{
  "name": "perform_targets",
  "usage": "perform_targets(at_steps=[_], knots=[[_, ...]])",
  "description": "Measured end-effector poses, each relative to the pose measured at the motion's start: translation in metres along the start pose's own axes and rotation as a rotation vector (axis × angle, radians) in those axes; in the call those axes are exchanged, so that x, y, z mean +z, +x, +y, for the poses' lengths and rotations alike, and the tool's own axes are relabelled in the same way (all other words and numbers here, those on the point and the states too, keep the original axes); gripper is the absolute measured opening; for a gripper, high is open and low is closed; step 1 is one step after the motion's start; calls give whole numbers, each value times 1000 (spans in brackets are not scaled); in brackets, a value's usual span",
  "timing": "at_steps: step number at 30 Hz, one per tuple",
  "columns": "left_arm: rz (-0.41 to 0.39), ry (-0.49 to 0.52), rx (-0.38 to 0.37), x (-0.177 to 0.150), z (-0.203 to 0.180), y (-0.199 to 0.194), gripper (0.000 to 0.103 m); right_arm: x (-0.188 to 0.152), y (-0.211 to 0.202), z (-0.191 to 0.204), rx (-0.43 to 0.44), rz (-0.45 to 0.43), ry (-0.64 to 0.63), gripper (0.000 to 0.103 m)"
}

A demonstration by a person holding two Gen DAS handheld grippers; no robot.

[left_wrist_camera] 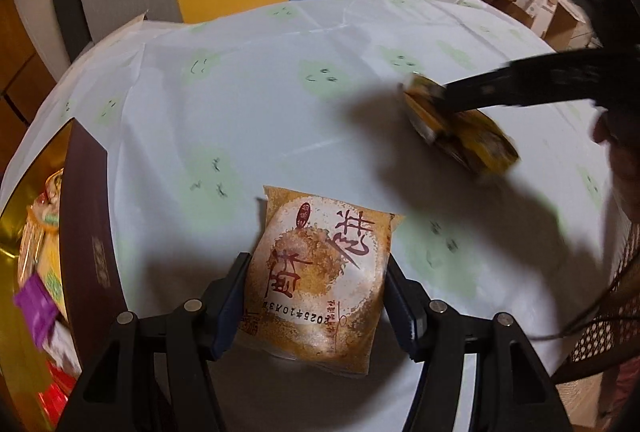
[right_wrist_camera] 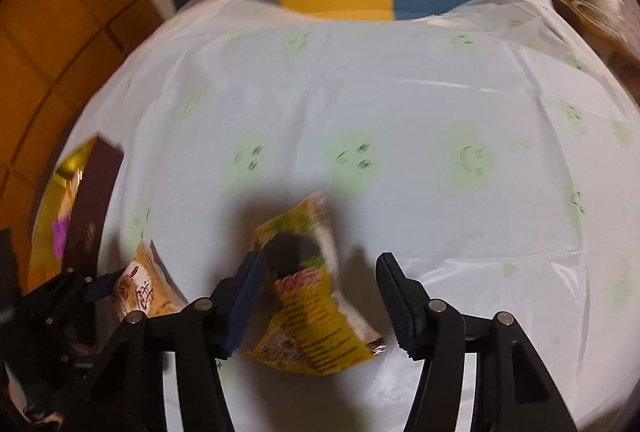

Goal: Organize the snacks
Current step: 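Lift the tan pastry packet with the left gripper while the right holds the yellow bag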

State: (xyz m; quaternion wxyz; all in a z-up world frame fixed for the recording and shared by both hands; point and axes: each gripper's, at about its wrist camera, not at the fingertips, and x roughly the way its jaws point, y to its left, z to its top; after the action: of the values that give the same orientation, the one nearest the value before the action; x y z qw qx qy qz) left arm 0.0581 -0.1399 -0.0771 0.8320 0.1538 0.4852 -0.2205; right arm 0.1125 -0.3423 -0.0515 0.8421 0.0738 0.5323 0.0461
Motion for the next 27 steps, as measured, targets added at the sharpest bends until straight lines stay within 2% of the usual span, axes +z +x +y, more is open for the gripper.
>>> perform_targets(at_steps=[5,8,11,16,20,24,27], knots=[[-38,-36,-10,-5,2,0,64,-15,20,19,-24,63,-81,58],[-51,-37,-13,-10,3,-5,64,-22,25,22,-52,74,-103,41],[-72,-46,-27,-16,5,-7,64,-27,22,28,-77,88,-104,34],[-100,-51,-31,-20,6,-7,64,-43,16,43,-121,115,-71,34],[-110,-43,-29,-20,6,-8,64,-64,8,48,-113,70,-6,35],[-116,-46,-30,-21,8,-9,63,-85,1,40,-78,-18,60,35],[-115,-55,-32,-22,9,-11,63,-92,-2,41,-85,-47,56,35]])
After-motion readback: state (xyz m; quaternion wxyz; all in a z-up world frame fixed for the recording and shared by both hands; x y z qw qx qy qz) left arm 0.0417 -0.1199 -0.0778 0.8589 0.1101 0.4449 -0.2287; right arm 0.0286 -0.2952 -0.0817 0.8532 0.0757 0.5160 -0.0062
